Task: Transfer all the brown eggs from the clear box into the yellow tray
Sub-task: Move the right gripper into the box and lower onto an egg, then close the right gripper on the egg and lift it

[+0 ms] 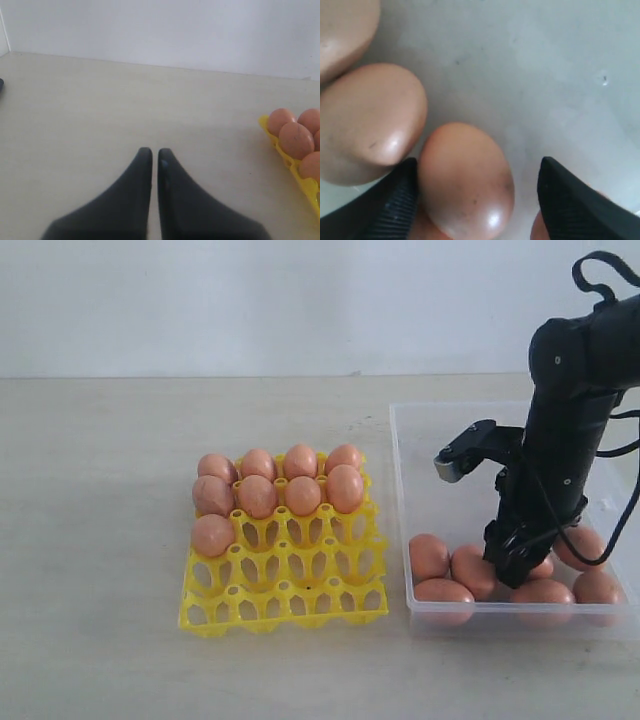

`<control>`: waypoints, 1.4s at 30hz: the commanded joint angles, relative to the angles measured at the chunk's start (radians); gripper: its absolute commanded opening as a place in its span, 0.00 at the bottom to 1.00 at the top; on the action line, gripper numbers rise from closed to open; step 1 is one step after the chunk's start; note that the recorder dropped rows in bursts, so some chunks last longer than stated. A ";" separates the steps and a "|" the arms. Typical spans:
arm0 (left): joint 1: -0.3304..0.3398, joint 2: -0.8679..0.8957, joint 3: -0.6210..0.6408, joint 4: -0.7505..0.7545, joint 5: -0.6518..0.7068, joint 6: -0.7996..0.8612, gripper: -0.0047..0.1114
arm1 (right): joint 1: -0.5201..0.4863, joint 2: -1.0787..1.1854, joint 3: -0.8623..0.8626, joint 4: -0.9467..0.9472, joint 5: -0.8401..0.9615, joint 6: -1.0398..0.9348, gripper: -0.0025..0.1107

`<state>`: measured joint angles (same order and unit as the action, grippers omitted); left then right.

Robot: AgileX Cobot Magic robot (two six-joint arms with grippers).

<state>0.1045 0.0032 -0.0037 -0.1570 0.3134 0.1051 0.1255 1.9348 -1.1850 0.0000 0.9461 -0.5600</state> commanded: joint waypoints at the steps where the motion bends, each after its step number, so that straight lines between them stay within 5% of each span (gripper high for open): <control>1: 0.003 -0.003 0.004 -0.001 -0.002 0.004 0.08 | 0.000 0.030 -0.002 0.011 0.007 0.000 0.56; 3: 0.003 -0.003 0.004 -0.001 -0.002 0.004 0.08 | 0.000 0.032 -0.002 0.017 0.015 0.000 0.54; 14: 0.003 -0.003 0.004 -0.001 -0.002 0.004 0.08 | 0.000 0.032 -0.002 0.019 -0.003 0.001 0.02; 28: 0.003 -0.003 0.004 -0.001 -0.002 0.004 0.08 | 0.000 -0.214 -0.004 0.077 -0.277 0.015 0.02; 33: 0.003 -0.003 0.004 -0.001 -0.002 0.004 0.08 | 0.000 -0.300 -0.004 0.374 -0.527 -0.106 0.02; 42: 0.003 -0.003 0.004 -0.001 -0.002 0.004 0.08 | 0.000 -0.316 -0.004 1.523 -0.780 -0.973 0.02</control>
<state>0.1045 0.0032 -0.0037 -0.1570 0.3134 0.1051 0.1272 1.6282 -1.1850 1.1432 0.2144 -1.2423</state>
